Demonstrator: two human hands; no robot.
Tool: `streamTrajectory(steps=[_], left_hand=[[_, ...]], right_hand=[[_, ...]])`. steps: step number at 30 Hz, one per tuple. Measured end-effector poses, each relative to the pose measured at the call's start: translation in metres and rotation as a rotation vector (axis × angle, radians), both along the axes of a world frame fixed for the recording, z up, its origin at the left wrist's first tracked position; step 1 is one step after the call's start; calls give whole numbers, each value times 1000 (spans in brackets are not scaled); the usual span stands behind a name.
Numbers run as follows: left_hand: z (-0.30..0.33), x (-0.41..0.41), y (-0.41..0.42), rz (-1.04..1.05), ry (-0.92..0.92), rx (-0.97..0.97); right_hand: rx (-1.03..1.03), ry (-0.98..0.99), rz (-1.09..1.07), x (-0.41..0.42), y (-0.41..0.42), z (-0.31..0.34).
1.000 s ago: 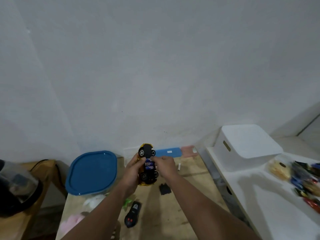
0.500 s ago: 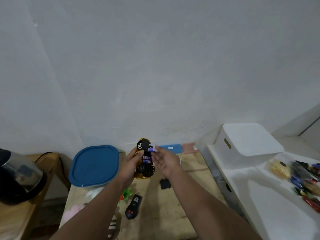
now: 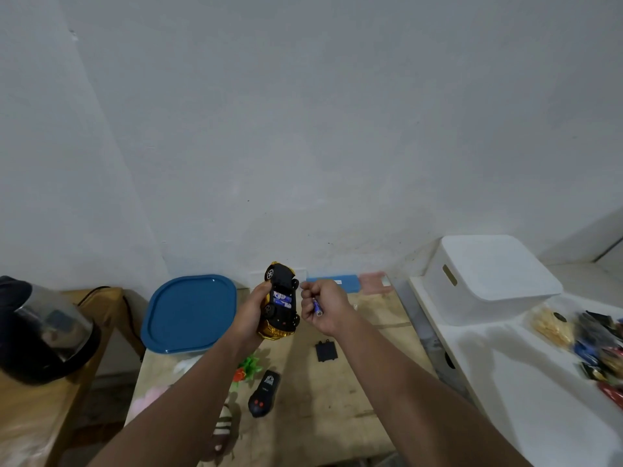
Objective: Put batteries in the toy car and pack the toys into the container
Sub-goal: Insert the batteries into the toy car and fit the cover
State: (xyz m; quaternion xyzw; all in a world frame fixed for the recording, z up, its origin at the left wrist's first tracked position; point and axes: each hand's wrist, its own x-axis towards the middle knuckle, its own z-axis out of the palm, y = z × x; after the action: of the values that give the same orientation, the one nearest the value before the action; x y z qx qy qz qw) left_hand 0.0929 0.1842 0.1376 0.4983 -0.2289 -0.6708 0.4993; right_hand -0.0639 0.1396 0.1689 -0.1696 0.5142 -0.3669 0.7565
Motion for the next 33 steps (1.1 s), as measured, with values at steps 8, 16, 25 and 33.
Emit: streamTrajectory(steps=[8,16,25,33], left_hand=[[6,6,1,-73,12,13],[3,12,6,-114,-28,104],[-9,10,18,-181,-80,171],[-14,9,25,-224,-125,167]], right_hand=[[-1072,994,531,7,1,-18],[-1383,1180,704,1,2,-21],[-1496,1288,875,-2,8,-28],[-1476,1260,847,0,18,-31]])
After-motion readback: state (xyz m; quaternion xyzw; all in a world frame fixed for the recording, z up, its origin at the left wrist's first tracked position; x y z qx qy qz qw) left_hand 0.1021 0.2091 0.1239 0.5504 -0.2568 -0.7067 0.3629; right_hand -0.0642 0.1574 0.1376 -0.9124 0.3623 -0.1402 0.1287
